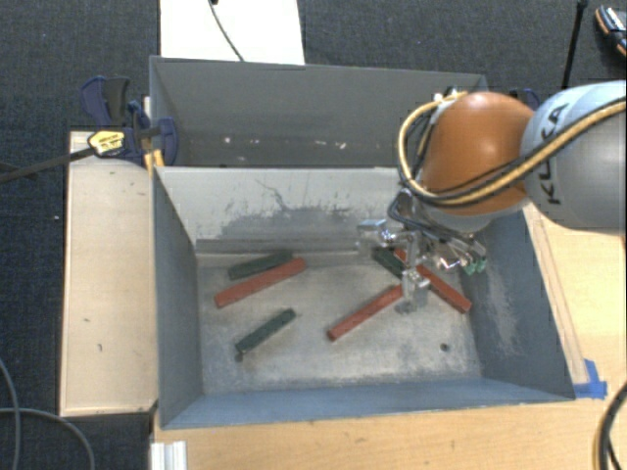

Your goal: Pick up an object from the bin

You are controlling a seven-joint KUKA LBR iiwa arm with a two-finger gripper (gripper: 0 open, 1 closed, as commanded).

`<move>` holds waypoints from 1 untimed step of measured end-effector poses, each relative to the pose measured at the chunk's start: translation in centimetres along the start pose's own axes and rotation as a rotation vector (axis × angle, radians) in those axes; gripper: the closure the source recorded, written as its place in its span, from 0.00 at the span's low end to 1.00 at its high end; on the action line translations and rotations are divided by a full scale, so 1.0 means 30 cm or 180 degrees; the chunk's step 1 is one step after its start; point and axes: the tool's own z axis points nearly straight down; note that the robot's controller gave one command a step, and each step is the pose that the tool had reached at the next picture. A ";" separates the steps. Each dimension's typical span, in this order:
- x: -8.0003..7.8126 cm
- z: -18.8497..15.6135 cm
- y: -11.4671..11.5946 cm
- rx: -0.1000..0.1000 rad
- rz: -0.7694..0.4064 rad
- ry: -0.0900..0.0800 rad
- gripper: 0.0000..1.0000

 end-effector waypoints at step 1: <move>0.038 -0.004 0.032 0.0001 -0.0082 0.0001 0.00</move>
Offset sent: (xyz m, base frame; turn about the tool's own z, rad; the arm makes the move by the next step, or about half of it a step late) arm -0.0108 0.0045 -0.0725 -0.2447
